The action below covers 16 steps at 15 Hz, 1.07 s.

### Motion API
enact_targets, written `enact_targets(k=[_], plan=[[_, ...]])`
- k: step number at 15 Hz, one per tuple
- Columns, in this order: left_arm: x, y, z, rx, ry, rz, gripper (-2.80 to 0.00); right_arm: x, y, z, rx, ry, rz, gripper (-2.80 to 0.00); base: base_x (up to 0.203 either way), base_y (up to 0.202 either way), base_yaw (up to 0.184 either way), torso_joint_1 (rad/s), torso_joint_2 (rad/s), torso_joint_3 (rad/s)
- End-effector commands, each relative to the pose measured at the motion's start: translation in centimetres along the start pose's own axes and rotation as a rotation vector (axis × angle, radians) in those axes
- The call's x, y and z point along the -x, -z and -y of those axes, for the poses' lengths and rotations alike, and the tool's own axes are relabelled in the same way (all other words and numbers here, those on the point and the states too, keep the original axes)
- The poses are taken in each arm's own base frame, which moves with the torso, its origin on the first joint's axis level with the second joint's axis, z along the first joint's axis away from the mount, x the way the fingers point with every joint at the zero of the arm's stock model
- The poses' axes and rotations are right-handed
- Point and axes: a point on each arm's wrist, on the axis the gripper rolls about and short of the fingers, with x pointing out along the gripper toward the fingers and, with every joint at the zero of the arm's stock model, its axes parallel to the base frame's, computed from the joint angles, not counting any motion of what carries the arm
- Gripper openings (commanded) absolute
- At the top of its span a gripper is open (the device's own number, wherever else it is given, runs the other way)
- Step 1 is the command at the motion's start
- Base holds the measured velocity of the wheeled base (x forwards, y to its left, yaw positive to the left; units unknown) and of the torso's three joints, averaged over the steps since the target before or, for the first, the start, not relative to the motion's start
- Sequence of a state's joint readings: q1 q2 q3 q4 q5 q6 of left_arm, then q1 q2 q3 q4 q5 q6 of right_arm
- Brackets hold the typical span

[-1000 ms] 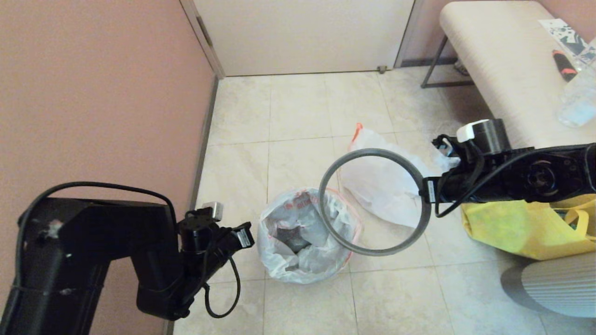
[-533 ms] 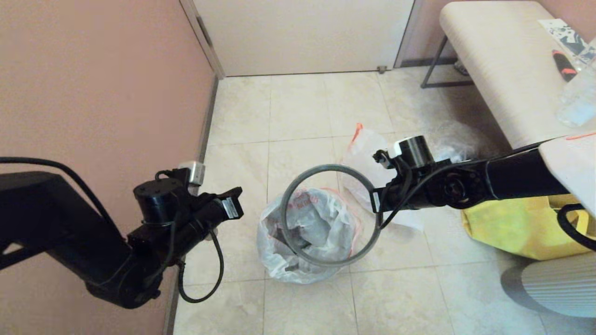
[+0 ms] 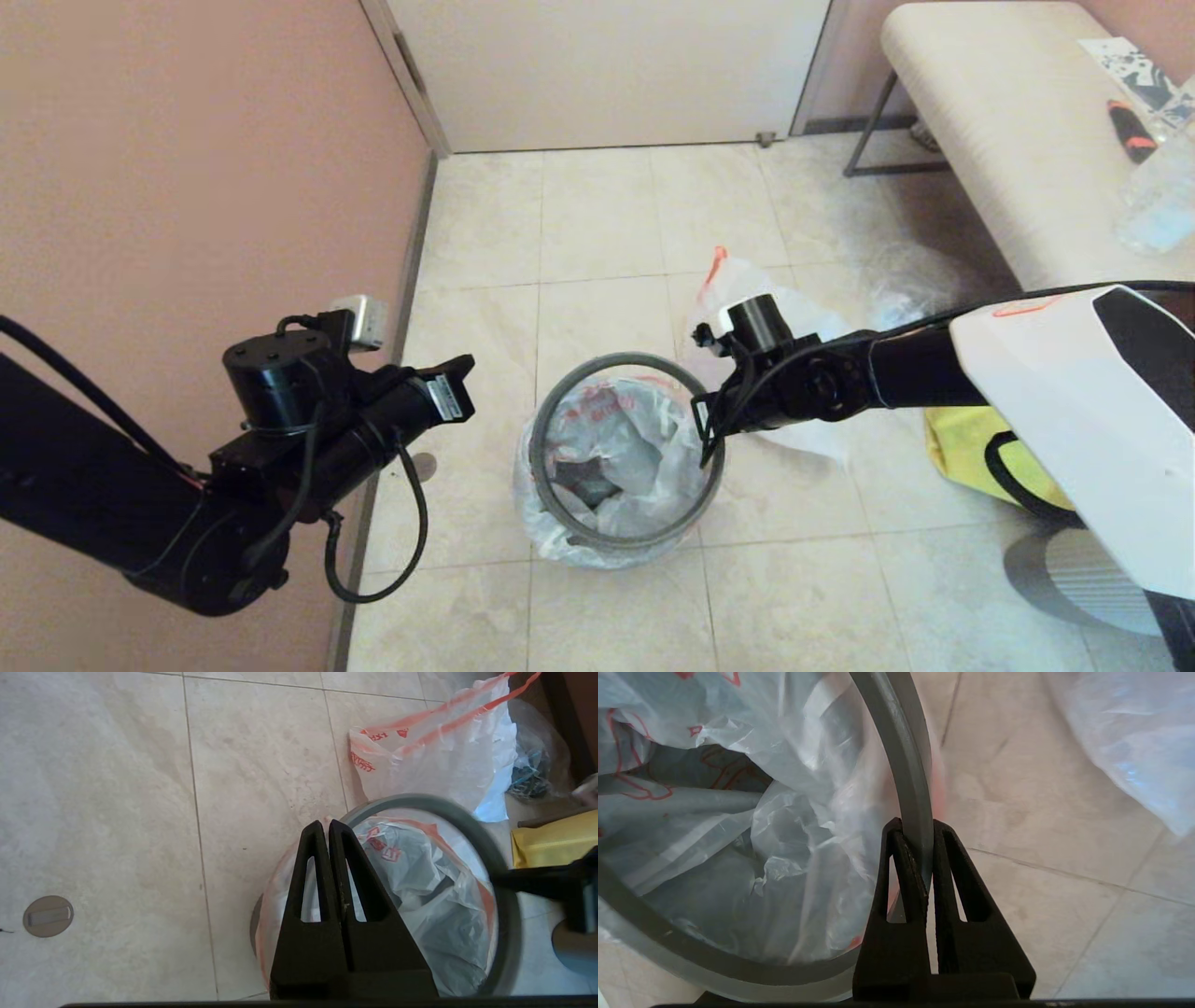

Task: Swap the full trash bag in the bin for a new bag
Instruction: Place the trash can ring on the trash can

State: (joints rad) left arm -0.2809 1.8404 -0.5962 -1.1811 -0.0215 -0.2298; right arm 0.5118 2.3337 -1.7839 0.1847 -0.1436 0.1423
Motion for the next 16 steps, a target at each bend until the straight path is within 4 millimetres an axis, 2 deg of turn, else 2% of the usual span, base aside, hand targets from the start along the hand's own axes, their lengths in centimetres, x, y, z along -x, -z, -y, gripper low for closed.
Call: enact_targets(k=[1,5,10,14,16], plan=[[-0.1,0.3,0.0,0.003,0.018,-0.009,-2.80,-1.0,0.8,-1.0,0.012,-0.011,-0.023,-2.80,0.000,0.000,0.000,0.000,0.00,0.000],[-0.2,0.5,0.0,0.004,0.028,-0.022,-2.80,-1.9,1.5,-1.8,0.027,-0.018,-0.048,-2.80,0.000,0.000,0.000,0.000,0.00,0.000],[-0.2,0.5,0.0,0.005,0.030,-0.021,-2.80,-2.8,1.1,-1.9,0.039,0.040,-0.058,-2.80,0.000,0.000,0.000,0.000,0.00,0.000],[0.0,0.5,0.2,0.003,0.036,-0.019,-2.80,-1.9,1.1,-3.5,0.064,0.041,-0.054,-2.80,0.000,0.000,0.000,0.000,0.00,0.000],[0.0,0.4,0.3,0.003,0.039,-0.015,-2.80,-2.2,1.3,-3.9,0.073,0.056,-0.054,-2.80,0.000,0.000,0.000,0.000,0.00,0.000]])
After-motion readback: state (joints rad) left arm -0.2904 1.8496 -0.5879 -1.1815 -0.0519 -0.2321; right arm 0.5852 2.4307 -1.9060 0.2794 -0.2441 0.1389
